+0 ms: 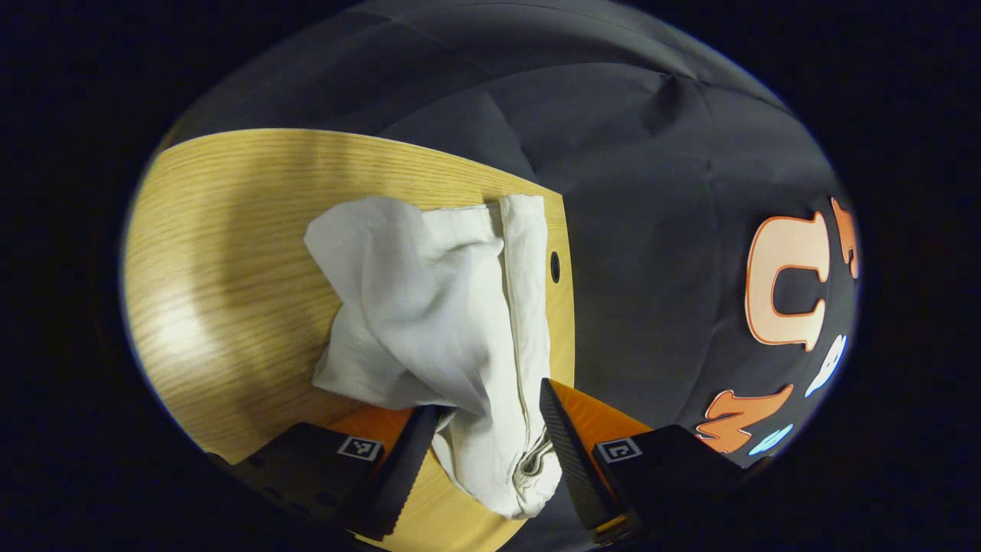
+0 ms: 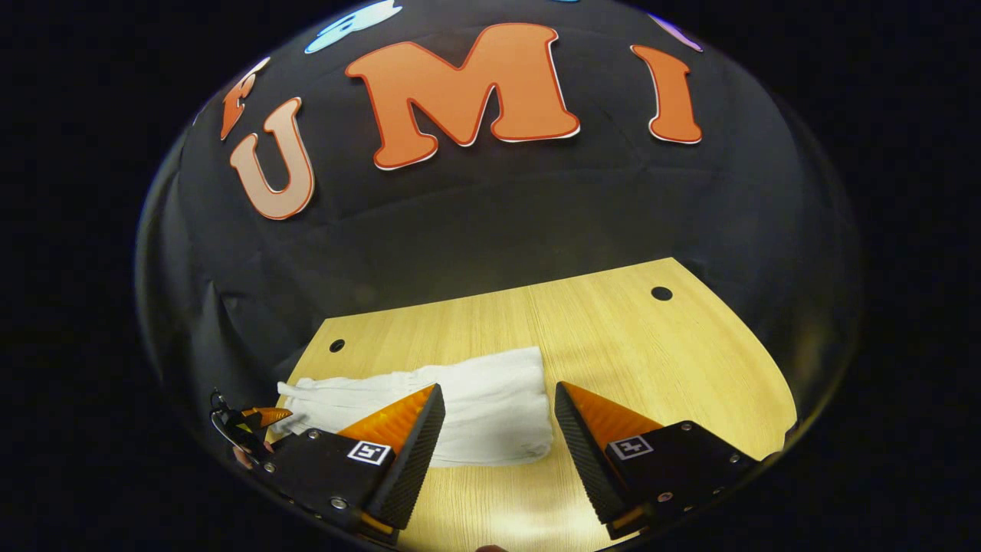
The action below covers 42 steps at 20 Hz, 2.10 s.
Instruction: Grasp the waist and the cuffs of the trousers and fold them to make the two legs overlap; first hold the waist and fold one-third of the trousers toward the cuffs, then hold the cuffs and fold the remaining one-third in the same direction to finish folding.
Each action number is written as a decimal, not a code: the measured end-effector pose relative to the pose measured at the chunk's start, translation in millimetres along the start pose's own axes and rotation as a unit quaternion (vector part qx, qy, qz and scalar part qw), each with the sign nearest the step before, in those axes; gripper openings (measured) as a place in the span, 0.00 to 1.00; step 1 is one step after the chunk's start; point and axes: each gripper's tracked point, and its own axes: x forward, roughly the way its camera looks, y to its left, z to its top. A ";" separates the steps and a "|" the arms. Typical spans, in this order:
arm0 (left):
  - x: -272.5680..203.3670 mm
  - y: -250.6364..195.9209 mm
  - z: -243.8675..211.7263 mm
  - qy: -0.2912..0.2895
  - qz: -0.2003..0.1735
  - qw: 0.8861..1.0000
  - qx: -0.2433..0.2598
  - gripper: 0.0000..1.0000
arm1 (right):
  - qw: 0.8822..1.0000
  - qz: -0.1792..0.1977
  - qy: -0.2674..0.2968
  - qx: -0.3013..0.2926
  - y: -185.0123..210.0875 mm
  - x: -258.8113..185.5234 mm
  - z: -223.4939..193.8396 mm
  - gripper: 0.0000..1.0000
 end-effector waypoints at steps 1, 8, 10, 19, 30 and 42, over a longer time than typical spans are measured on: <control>3.6 2.6 -0.6 0.002 0.005 1.000 0.001 0.84 | 1.000 -0.006 0.003 0.003 -5.8 -1.9 -3.0 0.88; 6.9 14.3 -2.3 -0.018 0.072 0.996 0.050 0.14 | 0.999 -0.010 0.008 0.037 -25.4 -14.4 -9.6 0.88; -1.6 -10.4 0.3 -0.033 0.062 0.993 0.097 0.11 | 0.999 -0.006 0.013 0.040 -34.0 -17.0 -11.0 0.88; -37.5 -113.0 -26.8 -0.073 0.045 0.966 0.244 0.10 | 0.998 0.015 -0.012 0.053 -73.5 -33.3 6.9 0.90; -25.4 -222.3 -100.4 -0.073 0.052 0.917 0.388 0.10 | 0.996 0.025 -0.016 0.081 -118.5 -49.2 5.8 0.91; 61.6 -284.1 -244.2 -0.006 0.058 0.850 0.523 0.10 | 0.995 0.017 -0.014 0.101 -162.2 -56.8 -3.5 0.97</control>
